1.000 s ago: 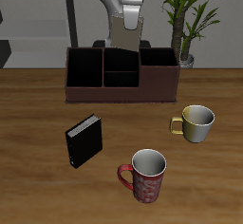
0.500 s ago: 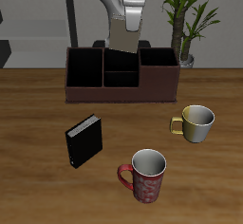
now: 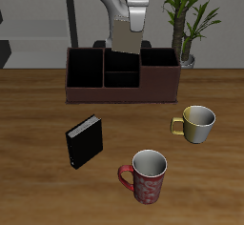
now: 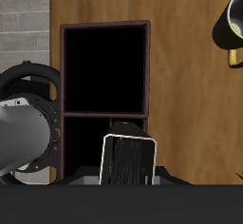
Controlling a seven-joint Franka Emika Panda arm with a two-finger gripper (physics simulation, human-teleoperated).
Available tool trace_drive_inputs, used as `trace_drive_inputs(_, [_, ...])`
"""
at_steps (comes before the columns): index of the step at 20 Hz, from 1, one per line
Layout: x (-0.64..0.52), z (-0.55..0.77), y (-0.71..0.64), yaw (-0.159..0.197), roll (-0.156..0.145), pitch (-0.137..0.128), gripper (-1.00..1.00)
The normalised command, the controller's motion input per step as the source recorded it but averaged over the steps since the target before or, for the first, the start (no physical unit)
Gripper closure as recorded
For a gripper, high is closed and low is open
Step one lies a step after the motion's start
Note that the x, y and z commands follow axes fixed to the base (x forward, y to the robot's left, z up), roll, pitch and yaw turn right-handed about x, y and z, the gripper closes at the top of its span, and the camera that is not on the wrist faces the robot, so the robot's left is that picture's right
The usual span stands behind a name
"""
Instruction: Place the yellow book into the back desk caddy's front compartment
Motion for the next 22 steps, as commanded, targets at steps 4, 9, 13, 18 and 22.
trace_drive_inputs(4, [-0.06,-0.12,-0.08,0.029,0.006,0.021,1.00])
trace_drive_inputs(9, [-0.04,-0.05,0.05,0.037,0.012,0.008,1.00])
trace_drive_inputs(13, [-0.06,-0.05,0.06,0.102,0.012,-0.032,1.00])
trace_drive_inputs(18, [-0.06,0.00,-0.04,0.009,-0.001,0.005,1.00])
trace_drive_inputs(22, [0.00,-0.05,-0.07,0.010,-0.010,0.002,1.00])
